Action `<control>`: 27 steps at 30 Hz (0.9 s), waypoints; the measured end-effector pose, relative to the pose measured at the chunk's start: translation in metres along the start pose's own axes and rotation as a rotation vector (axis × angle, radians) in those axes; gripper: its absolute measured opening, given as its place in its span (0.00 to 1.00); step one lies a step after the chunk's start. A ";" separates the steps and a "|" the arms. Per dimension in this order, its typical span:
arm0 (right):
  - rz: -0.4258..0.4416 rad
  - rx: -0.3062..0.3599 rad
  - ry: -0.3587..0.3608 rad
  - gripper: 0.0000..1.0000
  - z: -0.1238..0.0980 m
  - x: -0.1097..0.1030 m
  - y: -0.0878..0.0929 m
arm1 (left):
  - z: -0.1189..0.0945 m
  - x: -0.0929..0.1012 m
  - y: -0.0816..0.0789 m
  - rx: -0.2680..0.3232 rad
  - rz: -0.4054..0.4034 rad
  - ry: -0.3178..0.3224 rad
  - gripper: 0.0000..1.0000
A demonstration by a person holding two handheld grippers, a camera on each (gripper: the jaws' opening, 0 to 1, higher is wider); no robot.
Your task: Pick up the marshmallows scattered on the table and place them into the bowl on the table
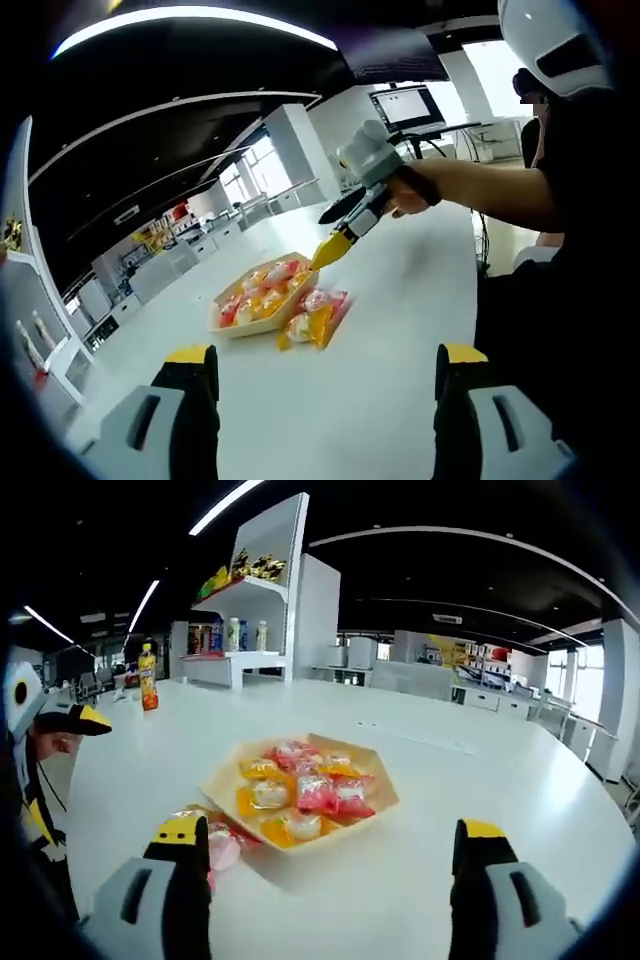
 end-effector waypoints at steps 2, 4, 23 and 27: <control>-0.006 -0.014 -0.007 0.97 -0.011 -0.005 0.004 | -0.002 0.002 -0.001 0.003 0.004 -0.001 0.89; -0.019 -0.018 -0.012 0.97 -0.021 -0.009 0.007 | -0.004 0.004 -0.003 0.006 0.006 -0.003 0.89; 0.072 0.011 0.006 0.97 -0.097 0.004 0.027 | -0.017 0.023 -0.010 0.032 0.005 0.003 0.89; 0.103 -0.014 -0.032 0.97 -0.103 0.003 0.036 | -0.018 0.022 -0.009 0.026 0.010 0.000 0.89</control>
Point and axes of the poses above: the point that each gripper's makers call its tool centre point, and the gripper's own axes: z roughly forward along the fingers, x roughly to its right, y roughly out of its underside, the point moved 1 cm from there along -z, roughly backward along the fingers, and after that the axes turned 2 degrees about -x, right-handed, at the moved point
